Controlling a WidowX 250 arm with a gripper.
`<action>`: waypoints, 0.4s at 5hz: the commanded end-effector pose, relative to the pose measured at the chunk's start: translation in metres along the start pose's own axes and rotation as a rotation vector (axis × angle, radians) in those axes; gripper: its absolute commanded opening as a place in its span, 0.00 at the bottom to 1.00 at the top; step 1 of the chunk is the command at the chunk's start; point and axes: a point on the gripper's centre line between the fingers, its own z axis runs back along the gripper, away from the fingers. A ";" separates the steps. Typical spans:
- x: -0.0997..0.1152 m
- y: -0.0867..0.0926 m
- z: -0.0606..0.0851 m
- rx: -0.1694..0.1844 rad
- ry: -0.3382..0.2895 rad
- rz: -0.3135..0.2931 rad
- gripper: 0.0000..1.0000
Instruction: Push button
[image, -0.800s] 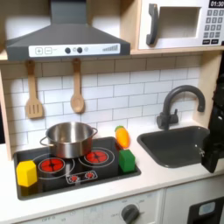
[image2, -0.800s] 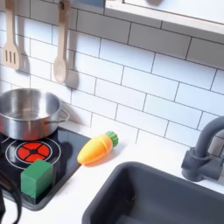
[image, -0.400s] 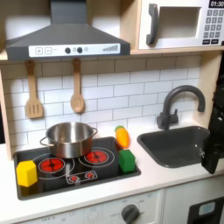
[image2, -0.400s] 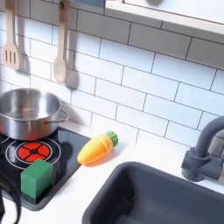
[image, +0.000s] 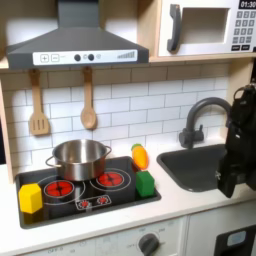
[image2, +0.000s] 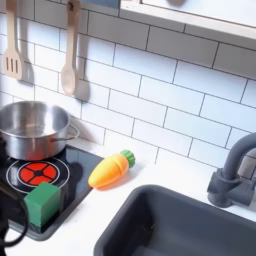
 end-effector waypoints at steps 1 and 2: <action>0.021 0.022 -0.002 0.035 -0.047 0.064 0.00; 0.033 0.037 0.003 0.031 -0.086 0.108 0.00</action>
